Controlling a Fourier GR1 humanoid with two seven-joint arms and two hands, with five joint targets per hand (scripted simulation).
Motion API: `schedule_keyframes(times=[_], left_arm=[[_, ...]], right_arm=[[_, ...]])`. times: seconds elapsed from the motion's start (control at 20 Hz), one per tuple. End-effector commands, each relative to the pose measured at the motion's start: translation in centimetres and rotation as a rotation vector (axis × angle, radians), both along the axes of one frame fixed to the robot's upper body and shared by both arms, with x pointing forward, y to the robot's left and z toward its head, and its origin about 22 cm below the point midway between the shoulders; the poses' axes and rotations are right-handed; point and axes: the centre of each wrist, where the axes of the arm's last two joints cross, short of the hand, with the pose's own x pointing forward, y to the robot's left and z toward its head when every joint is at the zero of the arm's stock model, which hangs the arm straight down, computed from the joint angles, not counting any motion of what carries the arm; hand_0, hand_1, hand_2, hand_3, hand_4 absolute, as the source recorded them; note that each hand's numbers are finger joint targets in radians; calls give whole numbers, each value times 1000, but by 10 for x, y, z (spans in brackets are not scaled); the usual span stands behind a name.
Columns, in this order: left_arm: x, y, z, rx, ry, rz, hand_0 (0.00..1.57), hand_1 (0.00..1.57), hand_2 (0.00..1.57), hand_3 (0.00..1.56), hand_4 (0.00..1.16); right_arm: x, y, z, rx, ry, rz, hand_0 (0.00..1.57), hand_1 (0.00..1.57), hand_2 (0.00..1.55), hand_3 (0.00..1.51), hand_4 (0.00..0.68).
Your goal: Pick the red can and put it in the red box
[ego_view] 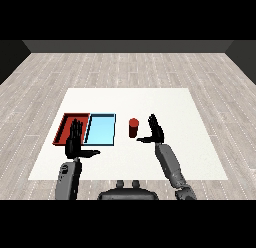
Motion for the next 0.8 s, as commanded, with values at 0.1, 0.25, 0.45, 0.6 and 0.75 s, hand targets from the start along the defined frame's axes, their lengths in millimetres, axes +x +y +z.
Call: schedule_keyframes(times=[0.1, 0.25, 0.45, 0.6, 0.75], left_arm=[[-6, -12, 3, 6, -4, -22, 0, 0, 0, 0, 0], [-7, -8, -14, 13, 9, -1, 0, 0, 0, 0, 0], [-6, -4, 14, -10, 1, -2, 0, 0, 0, 0, 0], [-7, 1, 3, -8, -12, -26, 0, 0, 0, 0, 0], [-2, -10, -3, -20, -9, -20, 0, 0, 0, 0, 0]], right_arm=[[15, 26, 8, 35, 30, 0, 0, 0, 0, 0, 0], [0, 19, -7, 47, 9, 12, 0, 0, 0, 0, 0], [8, 18, -24, 72, 34, 33, 0, 0, 0, 0, 0], [30, 46, -1, 70, 32, 44, 0, 0, 0, 0, 0], [28, 44, -3, 71, 30, 32, 0, 0, 0, 0, 0]])
